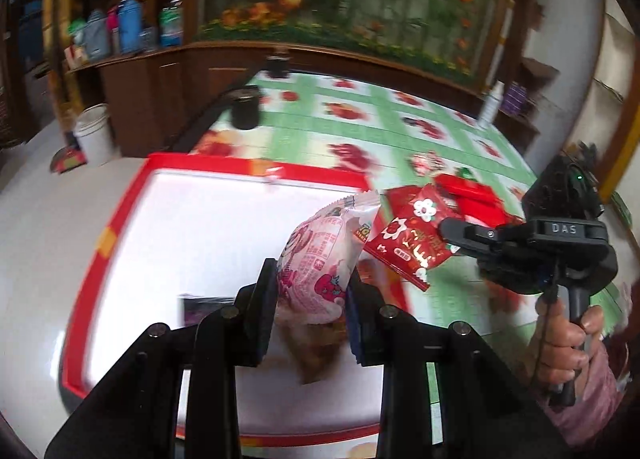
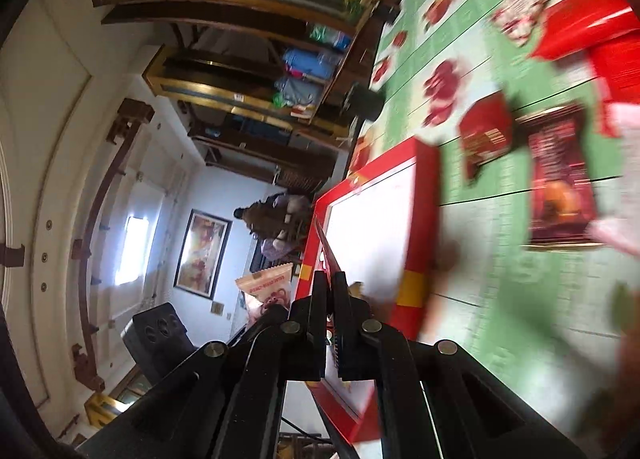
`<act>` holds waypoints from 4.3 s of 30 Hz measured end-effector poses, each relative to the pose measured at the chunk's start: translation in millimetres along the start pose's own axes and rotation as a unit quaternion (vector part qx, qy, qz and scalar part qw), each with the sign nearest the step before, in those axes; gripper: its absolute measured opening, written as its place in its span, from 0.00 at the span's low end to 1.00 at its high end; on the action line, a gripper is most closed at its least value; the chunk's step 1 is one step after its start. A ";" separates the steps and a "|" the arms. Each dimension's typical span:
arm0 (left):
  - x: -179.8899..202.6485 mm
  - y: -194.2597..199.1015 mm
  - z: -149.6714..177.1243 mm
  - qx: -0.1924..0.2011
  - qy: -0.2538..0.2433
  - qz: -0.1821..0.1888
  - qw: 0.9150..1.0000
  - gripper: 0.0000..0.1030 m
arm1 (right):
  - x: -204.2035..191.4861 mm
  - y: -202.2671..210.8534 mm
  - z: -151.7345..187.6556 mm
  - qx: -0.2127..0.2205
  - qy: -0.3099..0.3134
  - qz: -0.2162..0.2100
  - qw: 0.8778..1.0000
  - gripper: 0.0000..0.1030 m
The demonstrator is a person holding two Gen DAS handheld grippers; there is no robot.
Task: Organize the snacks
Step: 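Release the pink bag and red packet into the tray with both grippers, then grasp the dark chocolate packet with the left gripper while the right grasps the red Dongfang packet, then carry both packets over the tray and open both grippers to drop them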
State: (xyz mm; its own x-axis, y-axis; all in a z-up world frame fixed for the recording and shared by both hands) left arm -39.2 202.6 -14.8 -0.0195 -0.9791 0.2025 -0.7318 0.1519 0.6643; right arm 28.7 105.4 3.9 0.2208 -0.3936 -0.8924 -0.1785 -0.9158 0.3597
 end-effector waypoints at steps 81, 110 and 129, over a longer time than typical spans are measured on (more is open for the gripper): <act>164.6 -163.9 0.2 -0.158 -0.049 0.018 0.986 0.75 | 137.4 223.0 -63.4 0.197 0.022 0.417 0.887 0.62; 166.4 -148.1 5.6 -0.097 -0.091 0.030 0.991 0.32 | 146.0 213.0 -58.7 0.176 0.059 0.477 0.859 0.32; 86.4 -30.8 -14.5 0.016 -0.045 -0.004 0.999 0.32 | 62.5 163.7 -45.4 0.217 0.153 0.350 0.898 0.32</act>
State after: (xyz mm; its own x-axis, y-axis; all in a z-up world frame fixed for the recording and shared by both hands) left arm -8.5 115.3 -7.4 -0.0739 -0.9886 0.1314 -0.7538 0.1416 0.6417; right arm 56.9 -72.7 19.3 0.1505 -0.9253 -0.3480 -0.7193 -0.3440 0.6035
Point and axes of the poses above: each gripper's, at about its wrist camera, not at the fingertips, and y roughly against the way its jaws point, x to its right, z to its underside, the point moved 10 cm from there along -y, roughly the way its jaws point, and after that the axes turned 6 degrees about z, right-handed, at the moved point
